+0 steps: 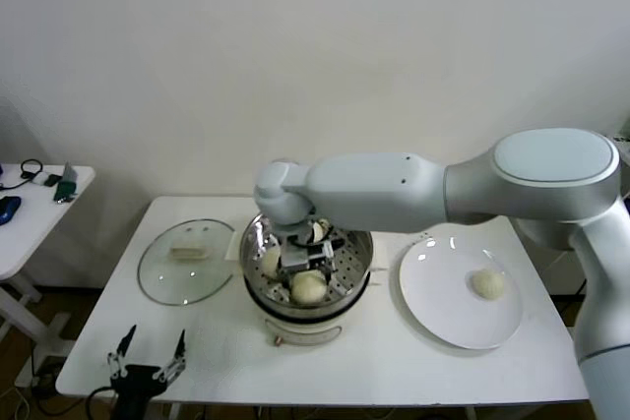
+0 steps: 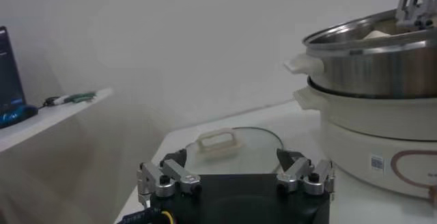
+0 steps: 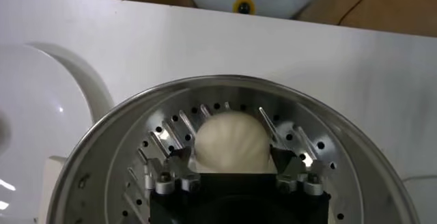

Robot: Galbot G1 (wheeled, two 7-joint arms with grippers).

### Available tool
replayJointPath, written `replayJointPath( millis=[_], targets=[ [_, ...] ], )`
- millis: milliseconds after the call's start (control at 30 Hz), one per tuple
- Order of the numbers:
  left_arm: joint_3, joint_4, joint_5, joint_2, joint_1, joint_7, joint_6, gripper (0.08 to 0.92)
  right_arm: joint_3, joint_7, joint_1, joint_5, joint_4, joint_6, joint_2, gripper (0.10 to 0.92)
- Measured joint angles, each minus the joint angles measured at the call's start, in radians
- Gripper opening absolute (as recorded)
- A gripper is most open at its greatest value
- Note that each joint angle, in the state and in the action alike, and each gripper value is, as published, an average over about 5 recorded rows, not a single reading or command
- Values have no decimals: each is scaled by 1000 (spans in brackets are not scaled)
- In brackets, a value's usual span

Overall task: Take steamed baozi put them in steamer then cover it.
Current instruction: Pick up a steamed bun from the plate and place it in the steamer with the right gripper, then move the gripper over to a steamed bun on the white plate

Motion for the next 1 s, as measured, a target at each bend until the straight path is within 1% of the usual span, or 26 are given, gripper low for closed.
replayJointPath(
  millis=[300,567,767,1000],
  targets=[
    [0,1,1,-1,-2,0,0,823,22,-16,29,20,2,-15,-29,823],
    [7,-6,-1,-1,-2,0,2,823,-4,13,113,87,-21,-70,-126,823],
    [10,-11,-2,-1,-6,-1,2,823,-72,98,189,200,-33,-187,-250,823],
    [11,-24,-2,-6,1,-1,4,823,-160,186,234,306,-11,-405,-411,823]
  ],
)
